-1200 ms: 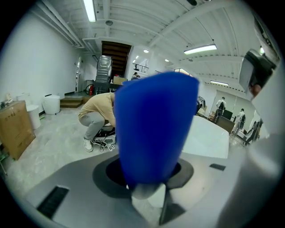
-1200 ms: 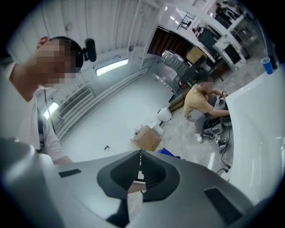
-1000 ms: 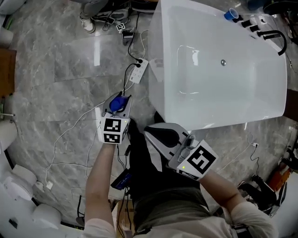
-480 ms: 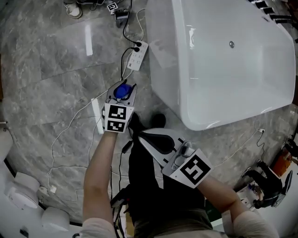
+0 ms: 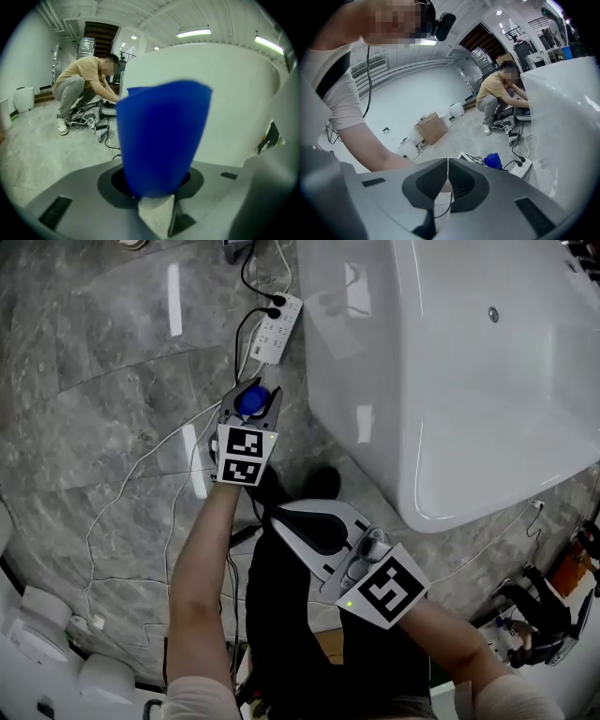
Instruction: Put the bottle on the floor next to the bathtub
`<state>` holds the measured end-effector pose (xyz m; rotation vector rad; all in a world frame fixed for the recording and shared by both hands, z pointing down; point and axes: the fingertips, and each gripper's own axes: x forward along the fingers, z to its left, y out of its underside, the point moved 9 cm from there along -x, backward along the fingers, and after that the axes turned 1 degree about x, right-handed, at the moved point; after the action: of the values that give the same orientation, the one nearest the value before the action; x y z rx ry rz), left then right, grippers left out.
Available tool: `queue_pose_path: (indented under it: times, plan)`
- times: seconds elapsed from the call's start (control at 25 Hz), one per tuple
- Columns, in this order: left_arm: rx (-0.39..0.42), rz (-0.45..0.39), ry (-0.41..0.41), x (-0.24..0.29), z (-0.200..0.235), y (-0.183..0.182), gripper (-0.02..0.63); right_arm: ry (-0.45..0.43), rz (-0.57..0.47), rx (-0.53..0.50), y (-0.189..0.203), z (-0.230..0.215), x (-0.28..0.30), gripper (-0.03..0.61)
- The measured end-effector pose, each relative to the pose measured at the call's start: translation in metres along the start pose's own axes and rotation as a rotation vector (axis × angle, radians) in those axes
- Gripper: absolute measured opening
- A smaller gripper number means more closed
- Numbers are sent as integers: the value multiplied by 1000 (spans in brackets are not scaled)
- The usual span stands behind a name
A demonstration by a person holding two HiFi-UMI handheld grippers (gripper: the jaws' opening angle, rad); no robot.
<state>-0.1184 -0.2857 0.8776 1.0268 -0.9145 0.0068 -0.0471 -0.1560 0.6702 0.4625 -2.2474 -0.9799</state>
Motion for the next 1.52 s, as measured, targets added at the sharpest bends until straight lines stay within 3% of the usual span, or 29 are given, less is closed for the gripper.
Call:
queue_pose_path:
  times: [0.4, 0.8, 0.92, 1.16, 1.52]
  plan:
    - [38, 15, -43, 88, 8, 67, 198, 15, 25, 5, 68, -33, 30, 29]
    - [104, -3, -42, 149, 16, 110, 198, 20, 82, 9, 113, -65, 55, 29]
    - [148, 15, -36, 158, 11, 122, 198, 26, 99, 14, 121, -71, 55, 29]
    - [153, 38, -66, 168, 14, 149, 198, 20, 111, -12, 128, -78, 64, 29]
    - [179, -1, -48, 166, 16, 165, 198, 77, 139, -34, 144, -94, 78, 29]
